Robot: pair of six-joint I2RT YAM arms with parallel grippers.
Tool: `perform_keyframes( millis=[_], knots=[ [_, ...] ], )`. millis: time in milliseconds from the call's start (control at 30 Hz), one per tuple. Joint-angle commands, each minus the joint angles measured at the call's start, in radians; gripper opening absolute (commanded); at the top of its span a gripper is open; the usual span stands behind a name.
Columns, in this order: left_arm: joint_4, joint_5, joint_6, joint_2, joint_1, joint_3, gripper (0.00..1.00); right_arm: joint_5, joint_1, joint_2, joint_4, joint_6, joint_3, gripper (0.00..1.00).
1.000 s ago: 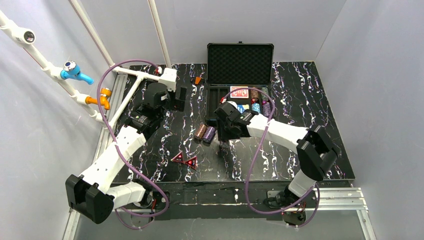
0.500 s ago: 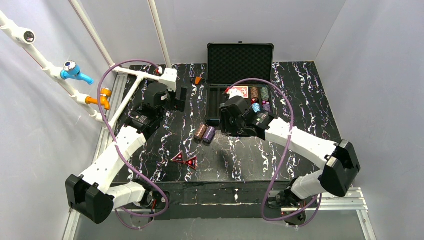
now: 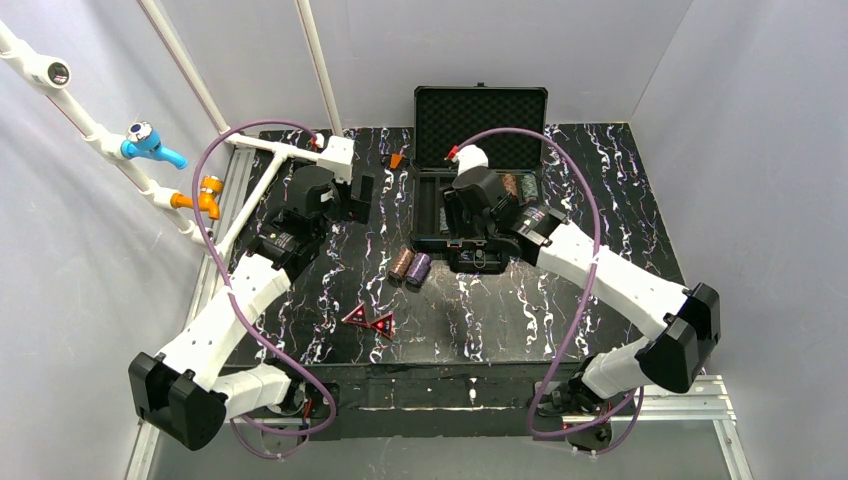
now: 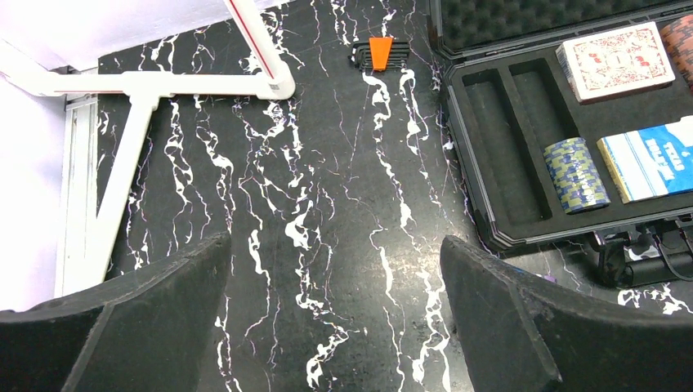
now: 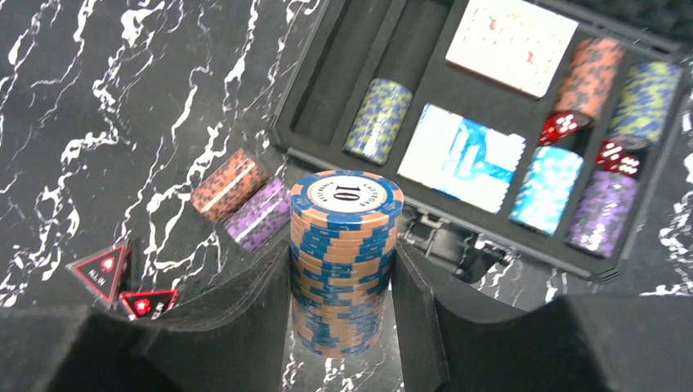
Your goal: Pack up texas hold em set
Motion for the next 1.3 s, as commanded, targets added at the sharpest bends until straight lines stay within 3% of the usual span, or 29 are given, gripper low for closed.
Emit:
perform_keyframes(
  millis=[0, 233, 500, 1267],
  knots=[
    [0.005, -0.029, 0.018, -0.038, -0.008, -0.008, 0.99, 0.075, -0.028, 0.009, 0.073, -0.096, 0.093, 0.01],
    [0.005, -0.030, 0.023, -0.042, -0.010, -0.006, 0.99, 0.044, -0.093, 0.063, 0.118, -0.156, 0.179, 0.01],
    [0.004, -0.019, 0.021, -0.033, -0.010, 0.000, 0.99, -0.188, -0.234, 0.208, 0.121, -0.157, 0.323, 0.01],
    [0.000, -0.001, 0.023, -0.022, -0.010, 0.011, 0.99, -0.386, -0.362, 0.670, -0.095, -0.147, 0.833, 0.01]
  ],
)
